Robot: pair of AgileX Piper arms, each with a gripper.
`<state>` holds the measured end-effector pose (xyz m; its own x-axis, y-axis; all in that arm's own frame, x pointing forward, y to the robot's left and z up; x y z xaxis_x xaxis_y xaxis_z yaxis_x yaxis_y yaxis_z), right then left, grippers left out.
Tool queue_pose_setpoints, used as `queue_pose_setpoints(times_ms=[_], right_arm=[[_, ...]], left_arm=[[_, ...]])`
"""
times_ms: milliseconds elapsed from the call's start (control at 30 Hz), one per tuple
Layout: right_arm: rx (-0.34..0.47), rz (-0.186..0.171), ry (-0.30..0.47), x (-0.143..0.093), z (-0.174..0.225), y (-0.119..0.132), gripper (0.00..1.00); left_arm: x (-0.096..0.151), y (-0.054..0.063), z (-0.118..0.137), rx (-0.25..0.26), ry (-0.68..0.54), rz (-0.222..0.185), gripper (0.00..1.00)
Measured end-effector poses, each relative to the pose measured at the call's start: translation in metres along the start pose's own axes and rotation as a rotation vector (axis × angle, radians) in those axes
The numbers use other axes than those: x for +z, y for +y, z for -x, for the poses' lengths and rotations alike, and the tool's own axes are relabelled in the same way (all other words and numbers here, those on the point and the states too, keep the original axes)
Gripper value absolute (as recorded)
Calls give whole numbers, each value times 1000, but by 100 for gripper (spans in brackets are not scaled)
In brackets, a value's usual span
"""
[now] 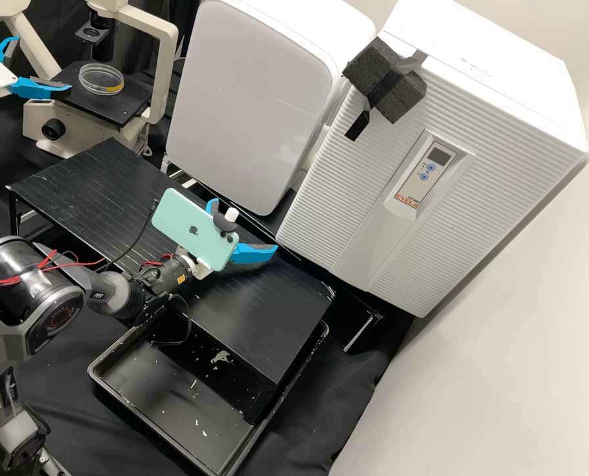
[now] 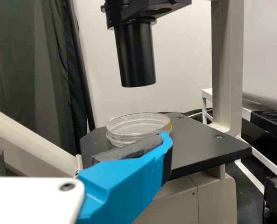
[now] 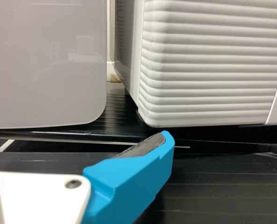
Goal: Place the petri dish on the bench
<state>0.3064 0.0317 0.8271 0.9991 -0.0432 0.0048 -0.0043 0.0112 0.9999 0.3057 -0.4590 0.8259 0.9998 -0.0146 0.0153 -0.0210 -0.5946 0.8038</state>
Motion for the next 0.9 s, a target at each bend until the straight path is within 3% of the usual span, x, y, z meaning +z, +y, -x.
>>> queue_pose_setpoints(times_ms=[467, 733, 900], right_arm=[[0, 0, 0, 0, 0, 0, 100], [0, 0, 0, 0, 0, 0, 100], [0, 0, 0, 0, 0, 0, 100]], left_arm=[[5, 1, 1, 2, -15, 0, 100], [22, 13, 6, 38, -106, 29, 100], [23, 18, -9, 37, -95, 36, 100]])
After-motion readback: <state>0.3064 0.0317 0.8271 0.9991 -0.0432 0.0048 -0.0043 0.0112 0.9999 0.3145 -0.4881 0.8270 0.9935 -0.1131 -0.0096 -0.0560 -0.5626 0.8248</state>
